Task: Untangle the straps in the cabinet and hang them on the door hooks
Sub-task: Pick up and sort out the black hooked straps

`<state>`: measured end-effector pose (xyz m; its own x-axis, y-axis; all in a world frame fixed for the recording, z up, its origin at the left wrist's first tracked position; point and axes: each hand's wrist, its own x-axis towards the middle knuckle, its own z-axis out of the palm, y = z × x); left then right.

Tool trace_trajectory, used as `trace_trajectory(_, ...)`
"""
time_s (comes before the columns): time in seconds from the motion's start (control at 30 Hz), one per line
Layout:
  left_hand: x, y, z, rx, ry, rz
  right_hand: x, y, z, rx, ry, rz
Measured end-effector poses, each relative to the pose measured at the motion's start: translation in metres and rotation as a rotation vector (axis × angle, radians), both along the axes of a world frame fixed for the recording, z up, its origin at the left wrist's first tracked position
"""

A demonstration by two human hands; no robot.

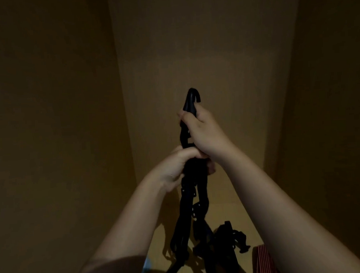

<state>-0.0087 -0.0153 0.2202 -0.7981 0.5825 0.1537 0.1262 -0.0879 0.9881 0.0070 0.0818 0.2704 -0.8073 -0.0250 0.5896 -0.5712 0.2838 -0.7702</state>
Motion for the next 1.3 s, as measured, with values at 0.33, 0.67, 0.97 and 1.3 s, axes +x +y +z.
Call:
trace_trajectory(0.33,0.005,0.006,-0.042,0.091,-0.306,-0.197,-0.008,0.014,-0.043,0.031,-0.341,0.006)
trace_trajectory(0.67,-0.001,0.003,-0.087,0.28,-0.652,-0.134,-0.007,0.022,-0.097,0.016,-0.525,0.059)
trace_trajectory(0.97,0.004,0.0,-0.17,0.051,-0.709,0.214,0.004,0.07,-0.226,0.361,-0.798,-0.219)
trace_trajectory(1.3,0.025,0.012,-0.198,-0.205,-0.604,0.238,0.03,0.069,-0.295,0.644,-0.863,-0.318)
